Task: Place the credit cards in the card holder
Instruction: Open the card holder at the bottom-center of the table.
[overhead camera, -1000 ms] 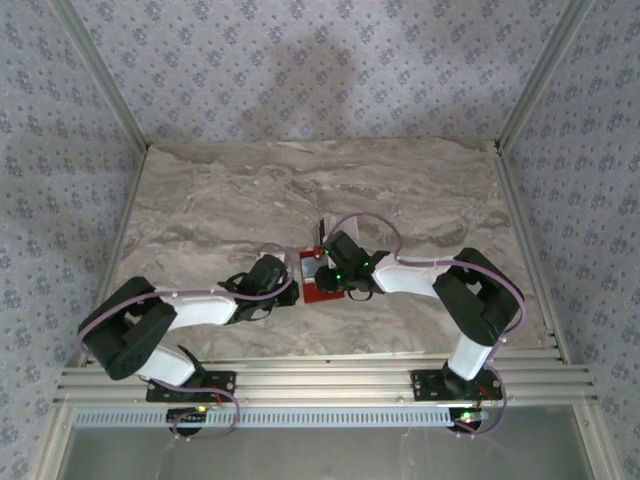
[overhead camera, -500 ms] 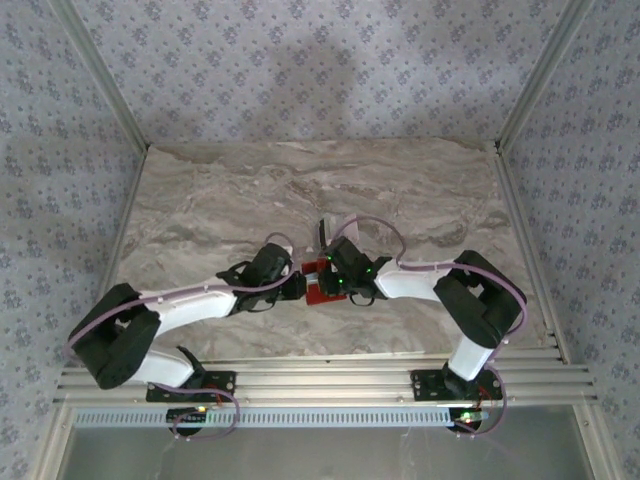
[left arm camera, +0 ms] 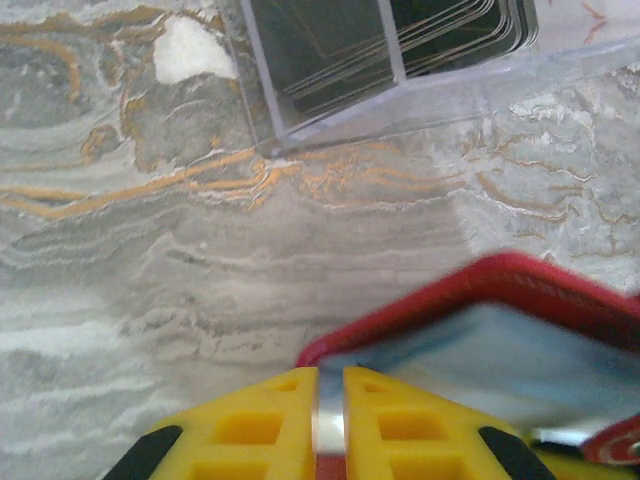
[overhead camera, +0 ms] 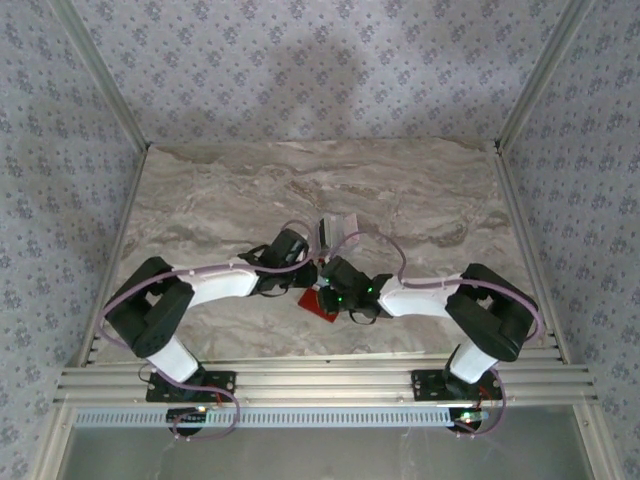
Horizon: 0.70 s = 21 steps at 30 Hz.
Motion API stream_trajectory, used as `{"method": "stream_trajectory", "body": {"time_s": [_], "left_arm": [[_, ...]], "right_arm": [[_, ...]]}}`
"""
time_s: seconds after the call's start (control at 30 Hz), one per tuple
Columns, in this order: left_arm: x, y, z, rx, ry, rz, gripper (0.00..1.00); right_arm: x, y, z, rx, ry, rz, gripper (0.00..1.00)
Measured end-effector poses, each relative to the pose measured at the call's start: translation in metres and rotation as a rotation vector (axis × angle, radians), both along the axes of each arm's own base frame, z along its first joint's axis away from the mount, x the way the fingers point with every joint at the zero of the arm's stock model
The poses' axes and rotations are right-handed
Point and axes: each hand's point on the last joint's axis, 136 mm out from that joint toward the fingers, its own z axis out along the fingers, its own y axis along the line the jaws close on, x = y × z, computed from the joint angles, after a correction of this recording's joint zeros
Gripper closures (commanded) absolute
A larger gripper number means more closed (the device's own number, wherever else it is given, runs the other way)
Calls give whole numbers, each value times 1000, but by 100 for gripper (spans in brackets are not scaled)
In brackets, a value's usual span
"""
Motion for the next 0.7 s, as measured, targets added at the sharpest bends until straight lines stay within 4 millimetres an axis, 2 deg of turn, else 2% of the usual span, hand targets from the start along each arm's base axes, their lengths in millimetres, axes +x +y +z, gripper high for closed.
{"method": "stream_trajectory", "body": {"time_s": [0.13, 0.23, 0.43, 0.6, 0.7], "left_arm": [[2, -5, -8, 12, 15, -21, 86], [0, -7, -17, 19, 38, -39, 86], [10, -19, -18, 11, 43, -58, 85], [15, -34, -17, -9, 43, -90, 85], [15, -41, -9, -31, 39, -106, 83]], "right_arm": [[-16, 11, 1, 19, 9, 29, 80], [-20, 15, -2, 28, 25, 22, 81], [-6, 15, -1, 85, 49, -69, 85], [4, 7, -1, 130, 28, -153, 88], [10, -2, -2, 174, 22, -219, 89]]}}
